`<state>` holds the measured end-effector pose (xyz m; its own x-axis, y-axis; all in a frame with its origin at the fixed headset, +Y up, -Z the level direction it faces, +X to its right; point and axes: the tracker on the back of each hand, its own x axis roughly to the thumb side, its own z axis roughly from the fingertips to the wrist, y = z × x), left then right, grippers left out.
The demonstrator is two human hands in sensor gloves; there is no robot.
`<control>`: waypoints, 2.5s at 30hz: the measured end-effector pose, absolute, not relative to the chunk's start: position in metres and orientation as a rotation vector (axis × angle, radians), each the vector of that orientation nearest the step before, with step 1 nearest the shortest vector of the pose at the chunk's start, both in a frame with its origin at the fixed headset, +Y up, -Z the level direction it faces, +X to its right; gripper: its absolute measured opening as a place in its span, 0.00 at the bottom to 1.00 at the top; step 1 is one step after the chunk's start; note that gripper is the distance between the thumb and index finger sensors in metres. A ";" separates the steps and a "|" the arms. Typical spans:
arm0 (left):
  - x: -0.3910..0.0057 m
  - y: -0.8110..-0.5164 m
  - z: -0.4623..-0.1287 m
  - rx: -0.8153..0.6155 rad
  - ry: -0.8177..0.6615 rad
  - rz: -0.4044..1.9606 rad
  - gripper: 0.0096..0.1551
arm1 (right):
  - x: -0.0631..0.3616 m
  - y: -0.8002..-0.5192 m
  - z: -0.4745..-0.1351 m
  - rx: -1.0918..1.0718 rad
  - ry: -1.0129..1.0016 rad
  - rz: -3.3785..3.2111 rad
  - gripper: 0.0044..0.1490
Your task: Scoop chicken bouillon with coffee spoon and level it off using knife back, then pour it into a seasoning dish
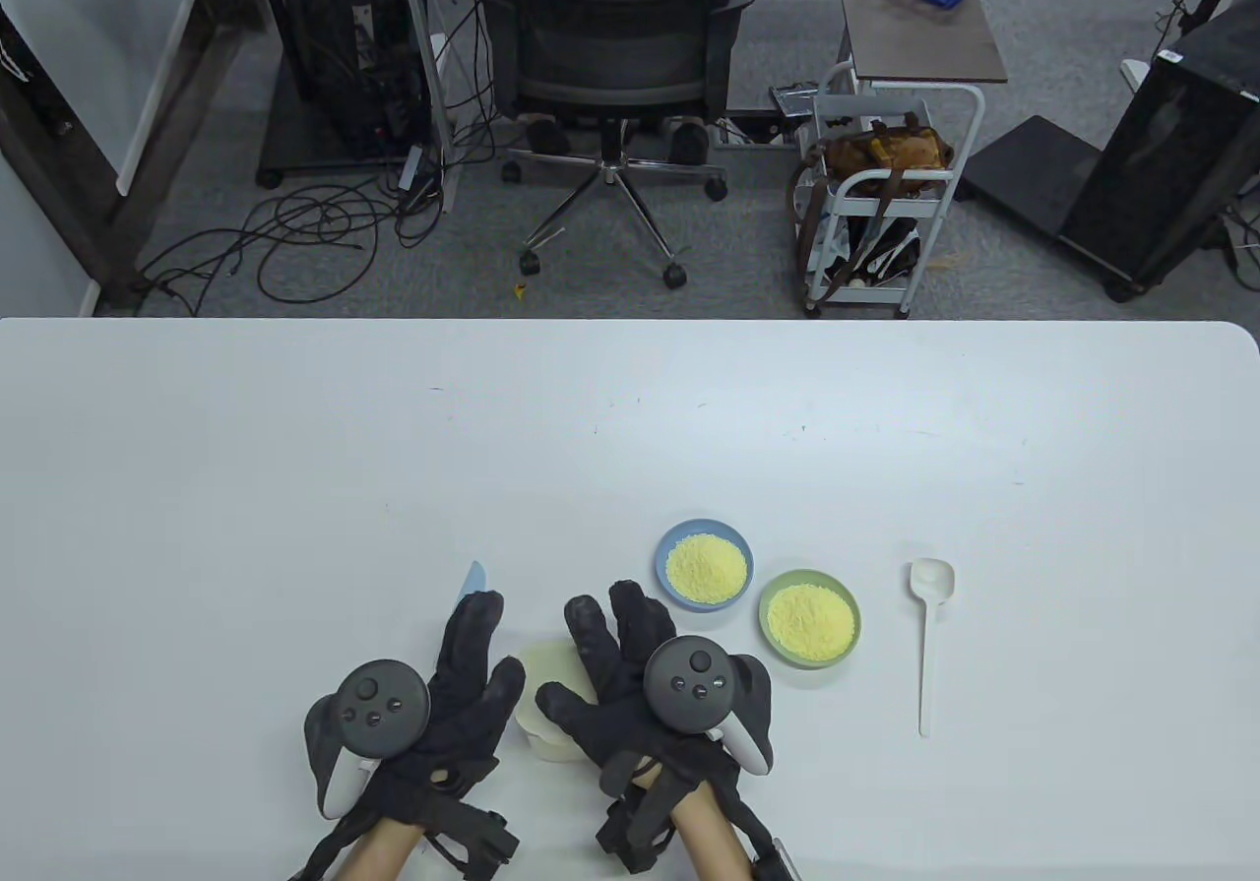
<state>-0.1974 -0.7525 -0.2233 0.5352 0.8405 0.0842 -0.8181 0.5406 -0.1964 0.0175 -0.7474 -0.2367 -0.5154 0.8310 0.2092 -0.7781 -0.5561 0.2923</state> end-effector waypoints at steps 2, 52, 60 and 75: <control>-0.186 -0.757 -0.226 -0.152 -0.158 1.006 0.52 | 0.019 -0.755 -0.236 0.371 0.208 2.055 0.46; -0.181 -0.777 -0.232 -0.228 -0.128 1.056 0.51 | 0.016 -0.773 -0.238 0.251 0.199 2.055 0.40; -0.186 -0.750 -0.223 -0.010 -0.158 0.732 0.51 | 0.026 -0.738 -0.226 0.337 -0.049 2.144 0.42; -0.198 -0.730 -0.205 0.116 -0.084 0.507 0.52 | 0.033 -0.728 -0.218 0.343 -0.111 2.398 0.42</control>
<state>-0.1985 -0.7301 -0.2052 0.8709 0.4793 0.1089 -0.4888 0.8678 0.0897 0.0325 -0.7279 -0.2177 -0.7186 0.6386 0.2752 -0.6613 -0.7500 0.0136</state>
